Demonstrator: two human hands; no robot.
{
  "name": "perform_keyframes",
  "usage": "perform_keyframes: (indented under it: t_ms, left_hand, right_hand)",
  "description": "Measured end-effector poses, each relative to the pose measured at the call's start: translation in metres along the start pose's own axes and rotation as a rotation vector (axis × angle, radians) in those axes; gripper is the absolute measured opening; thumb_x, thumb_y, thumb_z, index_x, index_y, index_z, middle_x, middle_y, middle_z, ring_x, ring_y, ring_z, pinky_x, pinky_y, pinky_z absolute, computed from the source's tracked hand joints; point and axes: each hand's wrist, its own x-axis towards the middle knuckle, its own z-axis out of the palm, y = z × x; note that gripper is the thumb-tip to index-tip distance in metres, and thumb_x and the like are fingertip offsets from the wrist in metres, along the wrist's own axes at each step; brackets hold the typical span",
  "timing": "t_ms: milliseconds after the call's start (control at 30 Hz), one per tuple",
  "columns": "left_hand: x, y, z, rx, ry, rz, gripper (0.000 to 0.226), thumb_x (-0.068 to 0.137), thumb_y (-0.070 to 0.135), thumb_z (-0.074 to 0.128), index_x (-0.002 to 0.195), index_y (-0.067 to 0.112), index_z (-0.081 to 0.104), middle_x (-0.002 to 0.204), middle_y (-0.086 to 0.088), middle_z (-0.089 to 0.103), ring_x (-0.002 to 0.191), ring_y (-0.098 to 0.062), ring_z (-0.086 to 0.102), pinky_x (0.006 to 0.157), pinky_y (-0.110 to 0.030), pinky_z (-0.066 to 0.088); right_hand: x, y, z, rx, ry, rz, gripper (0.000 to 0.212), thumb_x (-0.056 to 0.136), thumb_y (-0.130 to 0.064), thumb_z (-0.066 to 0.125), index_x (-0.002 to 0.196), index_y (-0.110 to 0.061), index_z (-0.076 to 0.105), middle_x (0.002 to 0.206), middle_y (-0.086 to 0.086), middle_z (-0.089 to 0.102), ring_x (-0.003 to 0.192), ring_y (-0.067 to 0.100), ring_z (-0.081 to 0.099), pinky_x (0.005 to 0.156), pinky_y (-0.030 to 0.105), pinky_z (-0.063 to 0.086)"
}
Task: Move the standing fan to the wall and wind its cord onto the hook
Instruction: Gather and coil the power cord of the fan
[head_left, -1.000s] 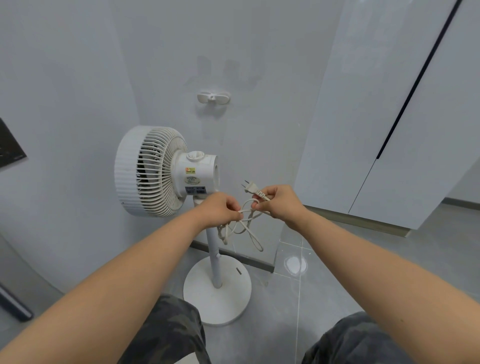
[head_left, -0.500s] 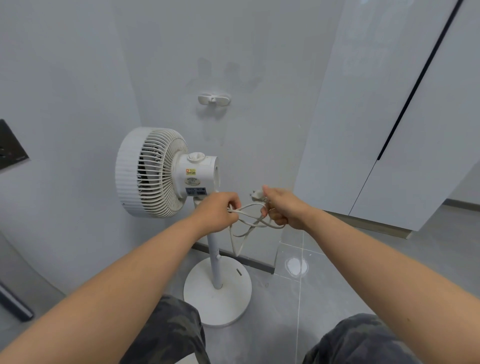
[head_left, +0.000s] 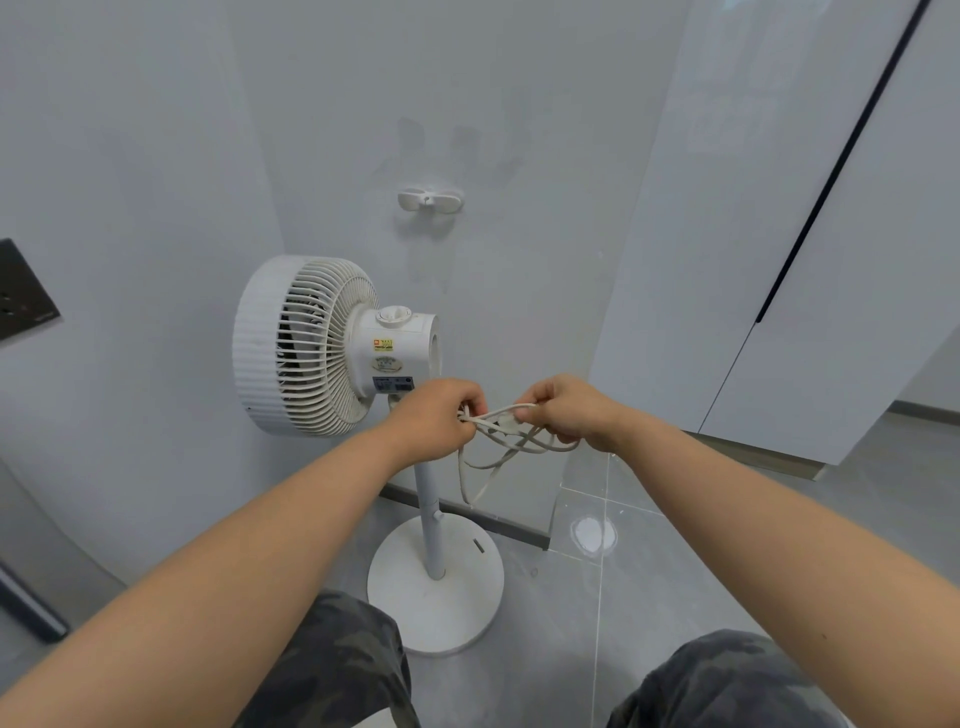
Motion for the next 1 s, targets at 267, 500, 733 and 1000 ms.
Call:
perform_keyframes:
  t_ms: [267,500,733,1000]
  left_hand:
    - [-0.001,-0.004,0.004,0.271,0.028,0.098,0.029,0.085,0.002,0.047,0.105,0.021,0.053,0.104,0.003,0.055,0.1,-0.019,0.051,0.078,-0.038,0.048]
    - [-0.011,-0.016,0.014,0.623,0.256,0.501,0.059,0.057,-0.011,0.065,0.111,0.01,0.058,0.093,-0.005,0.065,0.09,-0.027,0.062,0.037,-0.03,0.048]
    - [-0.009,-0.028,0.016,0.545,0.198,0.42,0.035,0.056,-0.014,0.07,0.083,0.007,0.066,0.085,-0.004,0.066,0.086,-0.026,0.062,0.041,-0.034,0.051]
    - [-0.012,-0.019,0.016,0.375,0.201,0.277,0.024,0.079,-0.004,0.057,0.099,0.004,0.068,0.098,-0.009,0.067,0.1,-0.028,0.059,0.072,-0.038,0.052]
  right_hand:
    - [0.006,0.005,0.003,0.221,0.116,0.053,0.027,0.094,-0.013,0.053,0.068,-0.008,0.057,0.062,0.004,0.039,0.052,0.014,0.032,0.044,0.023,0.027]
    - [0.009,0.006,0.007,0.246,0.423,-0.019,0.032,0.091,-0.013,0.056,0.06,-0.011,0.058,0.057,0.005,0.045,0.05,0.016,0.037,0.051,0.027,0.032]
    - [-0.001,-0.001,-0.001,0.455,-0.017,0.039,0.029,0.098,-0.01,0.042,0.074,-0.01,0.058,0.062,0.0,0.048,0.053,0.01,0.033,0.048,0.019,0.028]
    - [-0.003,-0.003,-0.002,0.414,-0.039,-0.071,0.041,0.084,0.011,0.052,0.109,-0.019,0.063,0.058,0.0,0.043,0.052,0.012,0.035,0.049,0.021,0.033]
